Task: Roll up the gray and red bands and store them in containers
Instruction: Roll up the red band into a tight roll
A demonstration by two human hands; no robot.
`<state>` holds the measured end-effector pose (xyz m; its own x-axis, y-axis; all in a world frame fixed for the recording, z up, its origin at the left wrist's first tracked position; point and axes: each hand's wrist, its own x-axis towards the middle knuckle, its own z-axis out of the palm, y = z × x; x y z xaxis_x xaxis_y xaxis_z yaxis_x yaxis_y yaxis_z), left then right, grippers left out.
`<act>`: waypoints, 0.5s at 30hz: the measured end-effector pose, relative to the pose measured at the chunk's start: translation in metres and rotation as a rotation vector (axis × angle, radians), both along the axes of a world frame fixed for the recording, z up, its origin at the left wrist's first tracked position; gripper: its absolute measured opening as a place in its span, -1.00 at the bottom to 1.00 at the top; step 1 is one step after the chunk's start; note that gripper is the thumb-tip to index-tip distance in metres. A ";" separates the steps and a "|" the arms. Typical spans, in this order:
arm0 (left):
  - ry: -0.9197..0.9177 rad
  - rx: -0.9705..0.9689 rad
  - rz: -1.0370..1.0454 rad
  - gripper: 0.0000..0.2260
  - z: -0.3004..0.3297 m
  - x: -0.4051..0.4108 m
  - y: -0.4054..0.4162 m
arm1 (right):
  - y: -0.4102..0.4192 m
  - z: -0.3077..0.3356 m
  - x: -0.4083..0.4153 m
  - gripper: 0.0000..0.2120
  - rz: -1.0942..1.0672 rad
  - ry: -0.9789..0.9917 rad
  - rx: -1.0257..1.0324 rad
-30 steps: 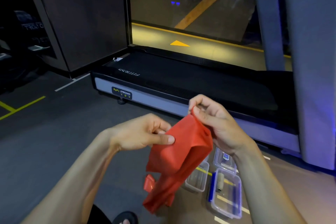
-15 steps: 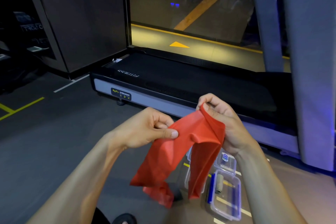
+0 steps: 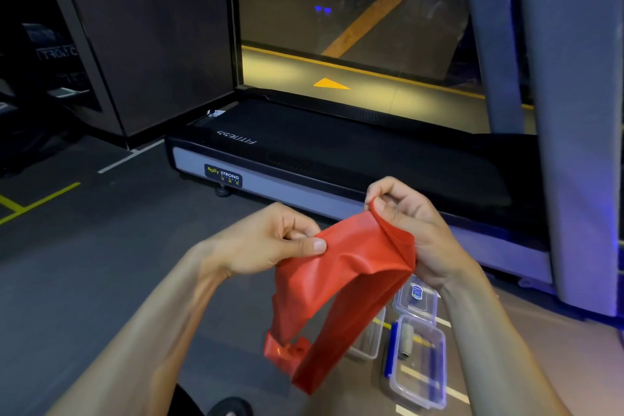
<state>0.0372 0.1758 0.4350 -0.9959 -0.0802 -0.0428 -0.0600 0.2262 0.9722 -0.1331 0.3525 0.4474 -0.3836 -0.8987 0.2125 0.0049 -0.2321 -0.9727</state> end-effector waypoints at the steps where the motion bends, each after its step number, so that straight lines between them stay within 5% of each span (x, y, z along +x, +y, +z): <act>1: 0.007 0.004 0.008 -0.80 0.000 0.000 0.000 | 0.000 0.000 0.000 -0.92 -0.001 -0.006 -0.006; 10: 0.018 -0.066 0.066 -0.84 0.000 -0.002 -0.001 | 0.001 -0.002 -0.002 -0.97 0.002 0.029 -0.011; 15: 0.055 0.086 -0.008 -0.88 0.002 0.000 -0.005 | 0.002 -0.004 -0.006 -0.98 -0.010 0.002 -0.014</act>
<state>0.0373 0.1708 0.4372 -0.9975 -0.0704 0.0059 -0.0042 0.1423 0.9898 -0.1387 0.3543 0.4433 -0.3923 -0.8917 0.2259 0.0000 -0.2456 -0.9694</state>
